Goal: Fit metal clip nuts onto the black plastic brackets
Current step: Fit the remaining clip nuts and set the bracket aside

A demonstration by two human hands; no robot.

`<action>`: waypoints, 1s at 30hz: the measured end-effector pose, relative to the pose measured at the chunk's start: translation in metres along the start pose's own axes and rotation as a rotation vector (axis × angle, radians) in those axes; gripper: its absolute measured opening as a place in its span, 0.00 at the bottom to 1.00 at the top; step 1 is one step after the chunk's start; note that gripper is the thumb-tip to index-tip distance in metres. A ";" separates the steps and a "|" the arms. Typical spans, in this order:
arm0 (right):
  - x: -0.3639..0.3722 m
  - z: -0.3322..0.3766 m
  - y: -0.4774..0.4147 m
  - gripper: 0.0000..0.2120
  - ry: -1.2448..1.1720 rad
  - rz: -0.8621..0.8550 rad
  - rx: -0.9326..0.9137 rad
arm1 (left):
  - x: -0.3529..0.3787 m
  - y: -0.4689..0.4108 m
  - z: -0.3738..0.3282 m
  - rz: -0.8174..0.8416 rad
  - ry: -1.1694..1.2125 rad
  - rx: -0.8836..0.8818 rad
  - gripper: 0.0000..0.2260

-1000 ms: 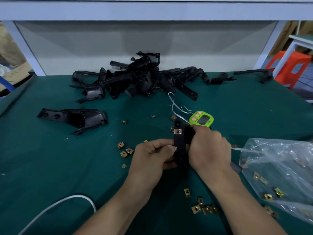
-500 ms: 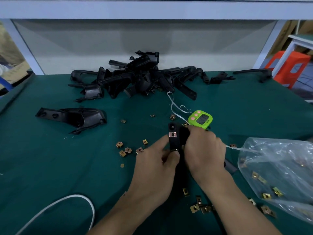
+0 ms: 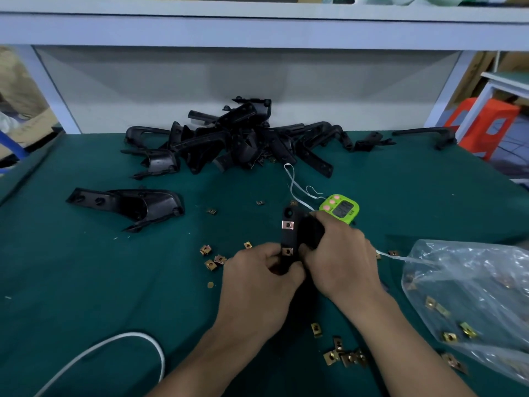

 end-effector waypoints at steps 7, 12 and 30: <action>0.001 0.018 0.004 0.22 -0.065 0.040 -0.106 | -0.012 -0.008 0.007 -0.085 -0.168 0.008 0.17; 0.001 0.015 -0.001 0.18 -0.164 0.138 -0.058 | -0.021 -0.014 0.008 -0.095 -0.268 0.010 0.12; 0.015 0.066 0.019 0.13 -0.572 0.235 0.049 | -0.086 -0.013 -0.039 -0.231 -0.128 0.260 0.15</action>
Point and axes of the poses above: each hand's wrist, its own y-axis away from the middle knuckle, its own x-axis out of the palm, z = x × y, the point moved 10 cm from there along -y, towards the middle knuckle, and after that the axes turned 10 degrees about -y, right-handed, at the moved point
